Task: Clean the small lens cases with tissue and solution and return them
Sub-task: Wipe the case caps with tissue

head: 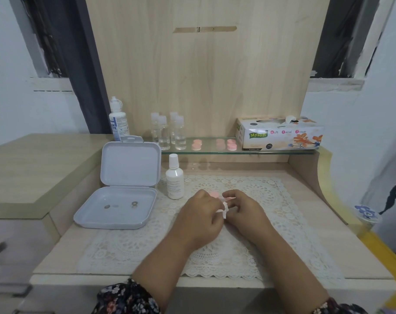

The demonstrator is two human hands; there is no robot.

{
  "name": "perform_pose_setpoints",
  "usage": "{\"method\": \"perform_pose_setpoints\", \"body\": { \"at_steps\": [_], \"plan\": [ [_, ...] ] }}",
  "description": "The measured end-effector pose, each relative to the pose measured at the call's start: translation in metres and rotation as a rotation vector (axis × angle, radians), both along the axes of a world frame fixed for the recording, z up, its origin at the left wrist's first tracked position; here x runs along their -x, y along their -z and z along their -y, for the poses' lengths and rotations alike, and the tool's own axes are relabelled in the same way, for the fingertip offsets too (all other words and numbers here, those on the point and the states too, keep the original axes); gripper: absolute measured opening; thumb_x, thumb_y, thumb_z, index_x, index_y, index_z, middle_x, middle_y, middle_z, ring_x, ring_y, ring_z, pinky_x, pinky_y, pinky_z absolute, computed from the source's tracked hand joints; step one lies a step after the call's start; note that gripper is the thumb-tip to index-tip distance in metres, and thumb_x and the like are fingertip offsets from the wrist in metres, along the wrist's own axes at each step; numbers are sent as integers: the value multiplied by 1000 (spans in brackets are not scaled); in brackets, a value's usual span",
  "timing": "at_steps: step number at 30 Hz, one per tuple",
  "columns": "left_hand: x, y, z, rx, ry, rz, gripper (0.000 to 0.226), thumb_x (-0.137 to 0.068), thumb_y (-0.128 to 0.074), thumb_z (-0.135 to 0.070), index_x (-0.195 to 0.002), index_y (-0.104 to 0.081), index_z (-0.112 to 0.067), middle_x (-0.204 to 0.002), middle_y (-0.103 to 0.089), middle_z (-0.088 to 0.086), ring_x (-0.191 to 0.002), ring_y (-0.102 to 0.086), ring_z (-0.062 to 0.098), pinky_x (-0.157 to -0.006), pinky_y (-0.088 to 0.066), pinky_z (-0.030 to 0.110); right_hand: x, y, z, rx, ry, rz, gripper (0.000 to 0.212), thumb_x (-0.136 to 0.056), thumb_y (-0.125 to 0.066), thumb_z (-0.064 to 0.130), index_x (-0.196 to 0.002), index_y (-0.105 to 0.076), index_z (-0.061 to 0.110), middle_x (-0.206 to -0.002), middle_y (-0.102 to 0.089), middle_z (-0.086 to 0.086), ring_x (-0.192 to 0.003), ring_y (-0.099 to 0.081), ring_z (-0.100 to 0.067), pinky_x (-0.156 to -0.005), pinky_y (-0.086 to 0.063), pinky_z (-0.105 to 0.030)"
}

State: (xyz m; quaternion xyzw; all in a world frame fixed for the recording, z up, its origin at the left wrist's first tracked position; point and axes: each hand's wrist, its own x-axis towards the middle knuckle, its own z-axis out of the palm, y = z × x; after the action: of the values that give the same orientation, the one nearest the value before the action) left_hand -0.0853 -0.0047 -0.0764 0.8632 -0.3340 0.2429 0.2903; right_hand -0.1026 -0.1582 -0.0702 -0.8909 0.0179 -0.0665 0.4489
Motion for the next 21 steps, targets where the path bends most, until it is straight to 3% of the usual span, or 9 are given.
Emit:
{"method": "perform_pose_setpoints", "body": {
  "at_steps": [4,6,10,14,17,21],
  "plan": [
    [4,-2,4,-168,-12,156,36,-87,-46,-35,-114,-67,-24,-76,-64,-9,-83,-51,11,-75,-39,25,-1,2,0,-10,10,0,47,-74,-50,10,-115,-57,34,-93,-69,11,-89,-65,-10,-86,-54,-41],
    [6,-2,6,-228,-36,129,40,-91,-40,-37,-122,-62,-25,-84,-65,-8,-89,-50,12,-80,-39,27,-1,3,1,-7,14,7,49,-76,-48,5,-115,-56,34,-92,-69,12,-90,-65,-10,-86,-54,-41],
    [-1,0,3,-158,-76,-167,27,-94,-50,-26,-121,-54,-29,-111,-51,-3,-103,-48,16,-90,-41,30,0,2,-1,-1,13,4,43,-78,-64,16,-117,-57,33,-96,-68,16,-93,-63,-6,-88,-52,-37],
    [-4,-7,3,175,1,-430,21,-91,-56,-15,-93,-57,-36,-104,-54,-6,-97,-52,8,-82,-40,18,-2,4,-1,-8,24,-8,48,-71,-79,36,-112,-55,42,-98,-67,17,-95,-61,-3,-86,-49,-31],
    [-6,-9,0,437,-94,-343,17,-91,-58,-13,-92,-58,-30,-98,-59,-6,-91,-53,0,-73,-36,6,-4,4,-1,1,36,1,49,-70,-82,32,-110,-56,42,-92,-68,19,-94,-60,-2,-86,-48,-30],
    [-7,-6,2,299,-119,-142,13,-87,-64,-11,-98,-62,-17,-94,-58,-8,-86,-51,5,-75,-37,11,-4,5,-1,-14,32,-9,50,-70,-83,29,-111,-56,40,-90,-68,17,-89,-60,2,-80,-47,-24]
  ]
}}
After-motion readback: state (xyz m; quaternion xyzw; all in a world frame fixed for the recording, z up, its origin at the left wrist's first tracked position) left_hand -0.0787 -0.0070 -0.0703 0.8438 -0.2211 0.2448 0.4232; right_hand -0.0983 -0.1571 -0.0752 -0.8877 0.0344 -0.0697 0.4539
